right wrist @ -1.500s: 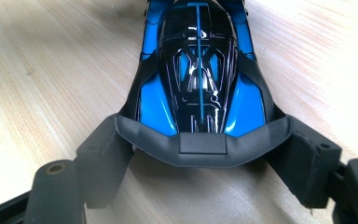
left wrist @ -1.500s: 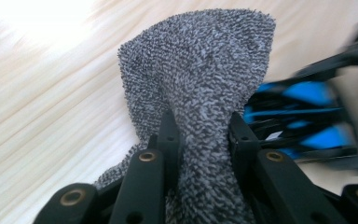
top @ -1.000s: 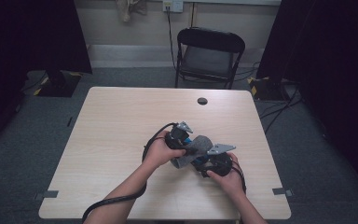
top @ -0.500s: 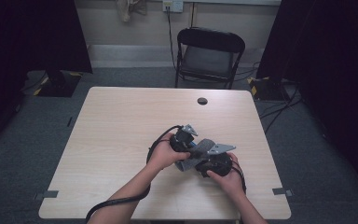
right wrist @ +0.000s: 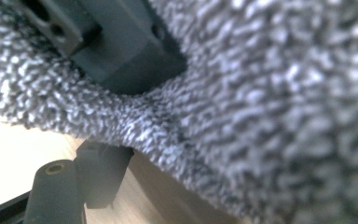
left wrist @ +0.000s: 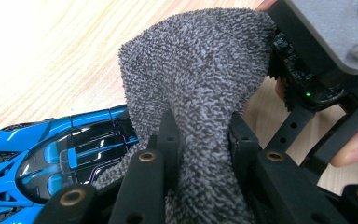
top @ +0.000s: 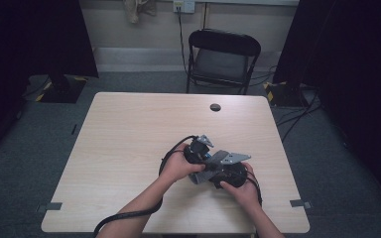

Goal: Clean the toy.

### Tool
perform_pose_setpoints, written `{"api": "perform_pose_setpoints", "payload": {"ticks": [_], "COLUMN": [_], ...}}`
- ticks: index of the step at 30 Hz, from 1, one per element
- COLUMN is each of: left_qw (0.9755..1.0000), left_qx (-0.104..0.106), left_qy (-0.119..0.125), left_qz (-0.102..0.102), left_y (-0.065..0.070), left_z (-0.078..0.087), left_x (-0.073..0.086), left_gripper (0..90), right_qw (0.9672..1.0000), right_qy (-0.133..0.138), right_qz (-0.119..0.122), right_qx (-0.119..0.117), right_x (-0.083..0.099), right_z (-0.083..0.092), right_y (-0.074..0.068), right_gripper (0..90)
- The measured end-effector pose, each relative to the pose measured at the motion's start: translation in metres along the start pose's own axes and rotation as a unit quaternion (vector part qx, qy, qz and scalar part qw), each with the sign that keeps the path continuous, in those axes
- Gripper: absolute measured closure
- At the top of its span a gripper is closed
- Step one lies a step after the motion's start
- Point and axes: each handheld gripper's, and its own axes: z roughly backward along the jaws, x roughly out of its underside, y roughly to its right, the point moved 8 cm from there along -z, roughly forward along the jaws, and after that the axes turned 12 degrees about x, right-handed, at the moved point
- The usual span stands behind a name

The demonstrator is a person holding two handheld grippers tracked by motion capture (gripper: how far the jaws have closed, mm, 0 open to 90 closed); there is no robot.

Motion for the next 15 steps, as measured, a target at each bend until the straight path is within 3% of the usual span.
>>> {"api": "perform_pose_setpoints", "payload": {"ticks": [15], "left_qw": [1.0000], "left_qx": [0.000], "left_qy": [-0.003], "left_qz": [0.002], "left_y": [-0.0010], "left_z": [-0.0058], "left_x": [0.0022], "left_gripper": [72.0], "right_qw": [1.0000], "right_qy": [-0.001], "right_qz": [0.000], "right_qx": [0.000], "right_x": [0.0001], "right_z": [0.0001], "right_y": [0.0001], "right_gripper": [25.2]}}
